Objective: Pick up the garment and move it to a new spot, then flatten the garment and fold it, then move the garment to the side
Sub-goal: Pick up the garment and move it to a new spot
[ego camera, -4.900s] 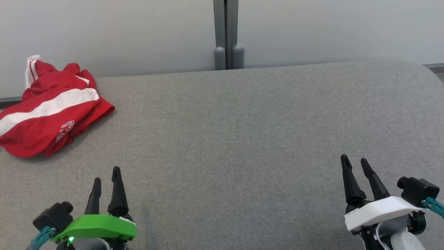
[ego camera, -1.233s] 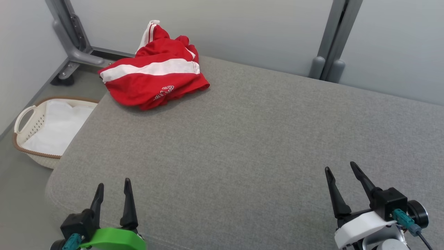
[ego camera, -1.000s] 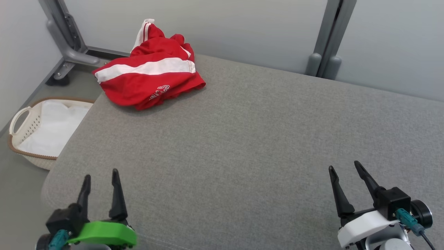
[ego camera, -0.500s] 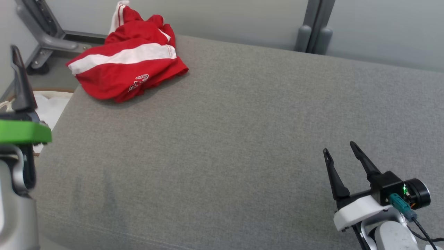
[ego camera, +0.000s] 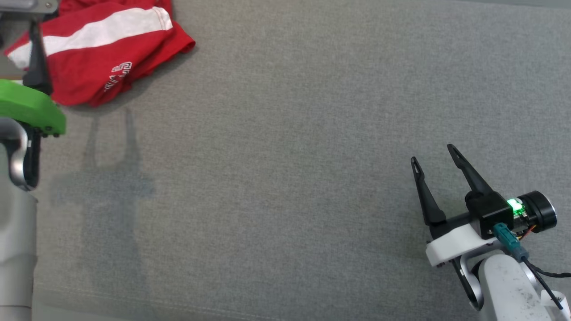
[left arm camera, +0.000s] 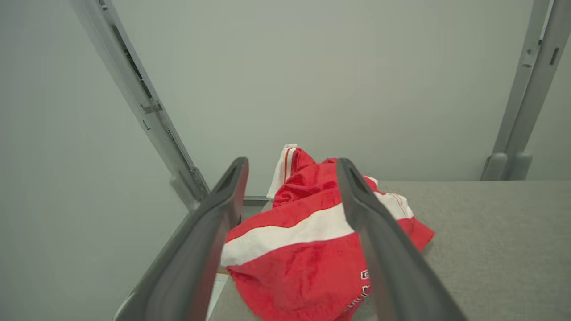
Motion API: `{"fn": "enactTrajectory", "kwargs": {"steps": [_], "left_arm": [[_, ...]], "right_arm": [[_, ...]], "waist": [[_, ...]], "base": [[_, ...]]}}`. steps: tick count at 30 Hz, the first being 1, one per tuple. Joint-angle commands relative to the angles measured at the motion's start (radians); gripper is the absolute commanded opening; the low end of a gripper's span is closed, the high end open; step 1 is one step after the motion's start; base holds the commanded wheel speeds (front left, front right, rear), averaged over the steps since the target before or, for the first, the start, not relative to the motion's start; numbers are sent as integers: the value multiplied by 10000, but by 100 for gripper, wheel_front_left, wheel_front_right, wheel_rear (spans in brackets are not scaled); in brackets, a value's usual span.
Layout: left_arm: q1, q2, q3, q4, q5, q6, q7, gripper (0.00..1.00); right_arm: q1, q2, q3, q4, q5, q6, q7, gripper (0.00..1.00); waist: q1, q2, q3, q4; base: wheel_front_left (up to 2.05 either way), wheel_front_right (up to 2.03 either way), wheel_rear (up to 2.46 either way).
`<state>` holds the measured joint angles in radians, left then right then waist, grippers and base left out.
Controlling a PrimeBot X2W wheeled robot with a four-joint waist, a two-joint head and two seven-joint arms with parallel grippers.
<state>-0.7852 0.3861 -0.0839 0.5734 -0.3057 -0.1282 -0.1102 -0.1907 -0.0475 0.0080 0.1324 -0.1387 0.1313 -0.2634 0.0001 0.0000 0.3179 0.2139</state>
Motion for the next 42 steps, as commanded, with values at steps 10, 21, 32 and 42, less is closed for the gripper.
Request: {"fn": "enactTrajectory", "kwargs": {"steps": [10, 21, 32, 42], "left_arm": [[-1061, 480, -2606, 1626, -1494, -33, 916, 100], [-1868, 1040, -4088, 2628, -2020, -24, 621, 100], [-2654, 967, -3920, 3671, -2036, 245, -576, 34], [-2901, 1172, -3841, 4025, -1947, 445, -1263, 0]], "right_arm": [[-208, -50, -187, -381, -396, -10, -23, 100], [-370, -58, -268, -485, -389, -11, -11, 100], [-458, -66, -354, -446, -352, -15, -1, 100], [-544, -57, -160, -241, 5, -13, -10, 100]], "waist": [[-1, 0, 1648, -468], [-1, 0, 2218, -534], [-1, 0, 2324, -513], [-1, 0, 1871, -698]], "base": [[0, 0, 0], [0, 0, 0], [0, 0, 0], [0, 0, 0]]}}
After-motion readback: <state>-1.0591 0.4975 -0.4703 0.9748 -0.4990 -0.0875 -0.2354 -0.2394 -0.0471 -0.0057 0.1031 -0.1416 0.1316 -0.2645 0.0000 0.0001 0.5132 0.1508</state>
